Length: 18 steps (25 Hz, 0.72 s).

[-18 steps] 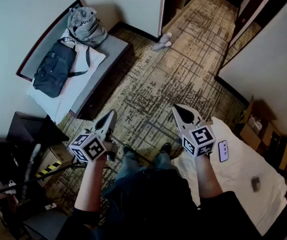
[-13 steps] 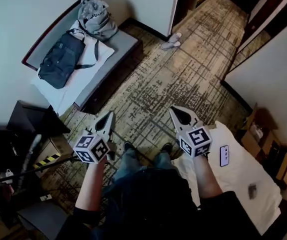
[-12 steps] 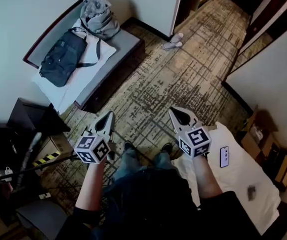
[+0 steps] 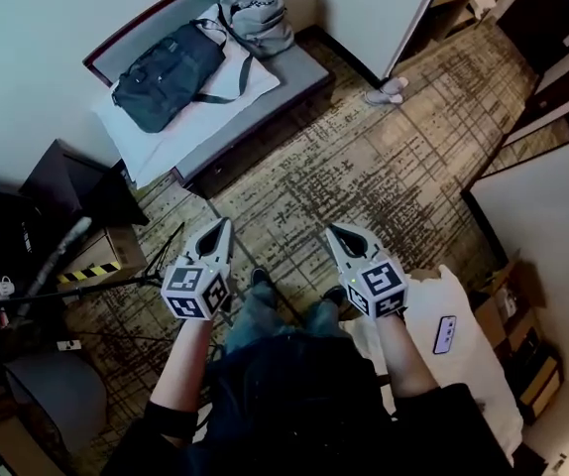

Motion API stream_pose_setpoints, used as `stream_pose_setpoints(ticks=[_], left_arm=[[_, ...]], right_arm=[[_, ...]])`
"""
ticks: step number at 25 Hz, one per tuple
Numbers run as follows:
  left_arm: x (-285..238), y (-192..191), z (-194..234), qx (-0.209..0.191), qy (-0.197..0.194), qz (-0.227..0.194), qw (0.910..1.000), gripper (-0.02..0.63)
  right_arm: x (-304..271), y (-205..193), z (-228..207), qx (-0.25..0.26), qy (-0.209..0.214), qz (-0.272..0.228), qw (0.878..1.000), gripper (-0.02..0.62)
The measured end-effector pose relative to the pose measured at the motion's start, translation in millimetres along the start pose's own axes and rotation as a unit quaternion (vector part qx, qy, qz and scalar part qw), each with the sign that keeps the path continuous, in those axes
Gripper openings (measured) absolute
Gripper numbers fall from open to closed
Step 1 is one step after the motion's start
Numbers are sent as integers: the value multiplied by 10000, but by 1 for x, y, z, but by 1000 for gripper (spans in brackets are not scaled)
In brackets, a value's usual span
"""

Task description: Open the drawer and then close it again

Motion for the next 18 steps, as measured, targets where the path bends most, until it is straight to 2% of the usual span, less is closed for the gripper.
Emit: stream_pose_setpoints(ticks=[9, 18], left_arm=[[8, 10, 50, -151, -42, 7, 9999, 2], [0, 13, 91, -355, -265, 215, 9988, 2]], right_arm=[[-64, 18, 41, 62, 256, 61, 9996, 0], [-120, 23, 76, -32, 388, 52, 9992, 0]])
Point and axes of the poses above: the fingertips, and each gripper's own axes: x backward along the fingers, z to its left, y out of its top, the point moved 6 cm from there along x, backward along the fingers
